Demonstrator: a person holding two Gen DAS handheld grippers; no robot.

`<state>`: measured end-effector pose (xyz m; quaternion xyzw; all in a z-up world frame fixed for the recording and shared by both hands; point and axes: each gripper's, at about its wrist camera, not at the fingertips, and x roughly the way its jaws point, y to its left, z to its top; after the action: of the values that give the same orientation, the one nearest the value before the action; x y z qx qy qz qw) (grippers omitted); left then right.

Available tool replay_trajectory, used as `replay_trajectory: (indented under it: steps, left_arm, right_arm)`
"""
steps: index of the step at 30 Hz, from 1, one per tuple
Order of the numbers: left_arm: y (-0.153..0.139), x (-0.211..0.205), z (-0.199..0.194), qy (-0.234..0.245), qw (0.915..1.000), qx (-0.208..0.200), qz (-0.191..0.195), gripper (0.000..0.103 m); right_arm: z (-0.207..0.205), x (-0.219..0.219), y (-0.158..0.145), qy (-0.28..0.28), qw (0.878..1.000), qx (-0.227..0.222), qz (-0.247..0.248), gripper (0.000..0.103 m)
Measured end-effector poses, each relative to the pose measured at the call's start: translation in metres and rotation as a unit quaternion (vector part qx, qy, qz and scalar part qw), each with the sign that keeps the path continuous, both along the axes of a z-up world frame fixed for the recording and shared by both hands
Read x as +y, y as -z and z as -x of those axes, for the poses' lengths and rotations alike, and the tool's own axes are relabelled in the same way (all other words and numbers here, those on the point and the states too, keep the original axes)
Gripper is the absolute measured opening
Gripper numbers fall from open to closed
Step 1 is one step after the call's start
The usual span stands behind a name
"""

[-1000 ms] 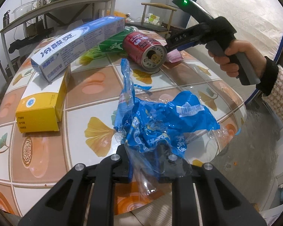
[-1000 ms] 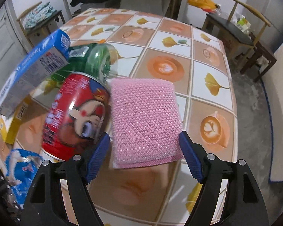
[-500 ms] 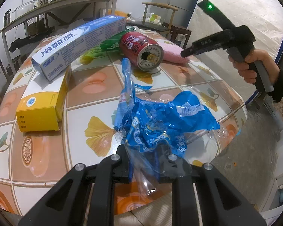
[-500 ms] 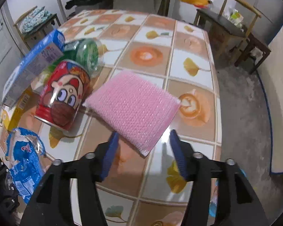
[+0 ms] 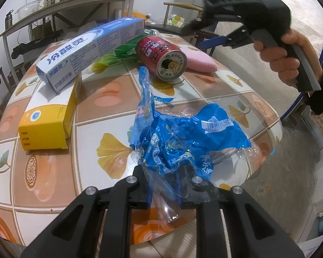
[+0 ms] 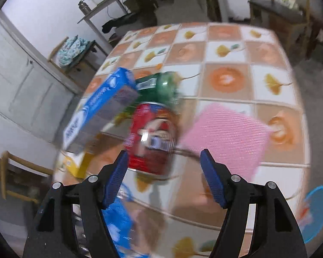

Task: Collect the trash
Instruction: 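Move the open right tool to the red can while the left tool holds the bag, then close the right tool on the red can and lift it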

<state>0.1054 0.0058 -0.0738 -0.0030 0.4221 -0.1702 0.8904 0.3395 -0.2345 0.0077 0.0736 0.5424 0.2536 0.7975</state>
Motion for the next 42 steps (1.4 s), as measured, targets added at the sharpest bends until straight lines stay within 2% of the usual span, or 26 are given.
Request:
replay_trajectory:
  steps: [9,15,26,31,42]
  left_arm:
    - [0.000,0.001,0.001,-0.002,1.0000,0.000,0.003,0.015]
    - [0.000,0.001,0.000,-0.003,1.0000,0.000,0.005,0.015]
    - [-0.001,0.005,0.000,-0.009,0.9997,0.008,0.020,0.013]
    - [-0.001,0.005,0.001,-0.010,0.9997,0.009,0.020,0.013]
    - [-0.001,0.005,0.001,-0.011,0.9997,0.011,0.021,0.013]
  right_arm:
    - [-0.029,0.039,0.025,0.010,0.998,0.063,0.015,0.063]
    - [-0.032,0.055,0.031,0.003,0.997,0.073,0.028,0.063]
    - [-0.023,0.046,0.034,0.019,0.996,0.091,0.010,0.062]
    - [-0.011,0.040,0.030,0.004,0.995,0.095,0.025,0.062]
    - [-0.023,0.052,0.042,0.003,0.992,0.122,0.018,0.067]
